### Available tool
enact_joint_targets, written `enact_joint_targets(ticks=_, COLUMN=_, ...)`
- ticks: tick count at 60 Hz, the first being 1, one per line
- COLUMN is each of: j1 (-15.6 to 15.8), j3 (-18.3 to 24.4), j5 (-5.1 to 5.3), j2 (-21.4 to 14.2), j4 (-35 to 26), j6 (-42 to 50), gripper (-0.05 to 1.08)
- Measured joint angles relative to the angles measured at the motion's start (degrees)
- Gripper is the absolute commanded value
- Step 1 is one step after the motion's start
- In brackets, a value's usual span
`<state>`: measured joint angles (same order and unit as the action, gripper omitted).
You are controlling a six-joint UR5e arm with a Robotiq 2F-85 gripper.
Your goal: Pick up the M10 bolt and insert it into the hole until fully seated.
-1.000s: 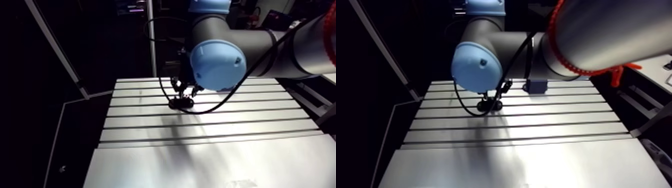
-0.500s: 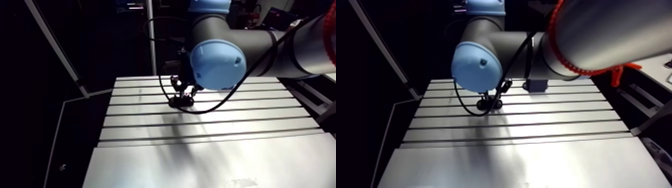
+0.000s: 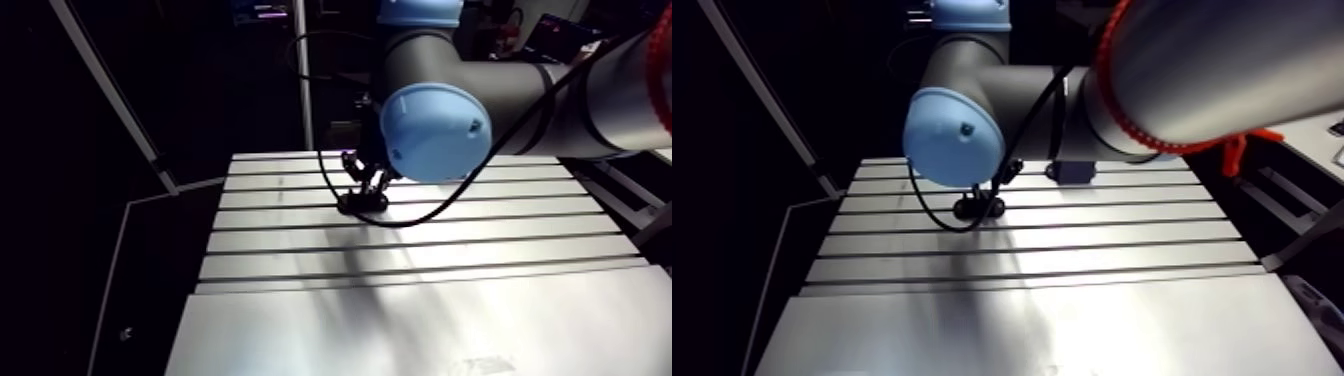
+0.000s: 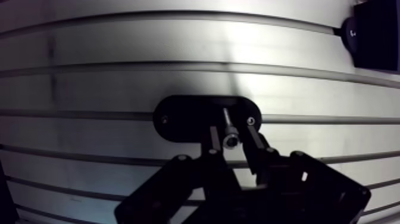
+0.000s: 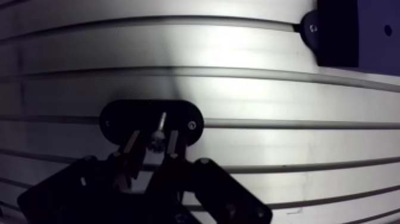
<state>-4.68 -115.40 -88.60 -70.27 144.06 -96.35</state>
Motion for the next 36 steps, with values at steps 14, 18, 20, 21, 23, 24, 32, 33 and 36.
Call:
enact_joint_targets(ticks=14, j1=0.0, j3=-0.1, j5=0.09, j2=0.0, j4=0.04, j6=0.05, gripper=0.69)
enact_joint_targets(ticks=18, j1=-0.01, j3=-0.12, j5=0.11, j2=0.0, j4=0.05, j6=0.05, gripper=0.7)
enact_joint_targets(ticks=20, j1=-0.01, j3=-0.13, j5=0.11, j2=0.0, j4=0.05, j6=0.06, gripper=0.71)
enact_joint_targets(ticks=21, j1=-0.02, j3=-0.13, j5=0.12, j2=0.0, j4=0.05, j6=0.05, gripper=0.72)
enact_joint_targets(ticks=23, j1=-0.02, j3=-0.13, j5=0.12, j2=0.0, j4=0.05, j6=0.05, gripper=0.73)
enact_joint_targets(ticks=24, j1=-0.03, j3=-0.13, j5=0.12, j2=0.0, j4=0.05, j6=0.04, gripper=0.73)
enact_joint_targets(ticks=32, j1=-0.02, j3=-0.11, j5=0.11, j2=0.0, j4=0.05, j6=0.04, gripper=0.77)
enact_joint_targets(ticks=33, j1=-0.02, j3=-0.1, j5=0.11, j2=0.0, j4=0.05, j6=0.04, gripper=0.77)
enact_joint_targets(ticks=36, j1=-0.02, j3=-0.09, j5=0.09, j2=0.0, j4=0.05, j6=0.05, gripper=0.79)
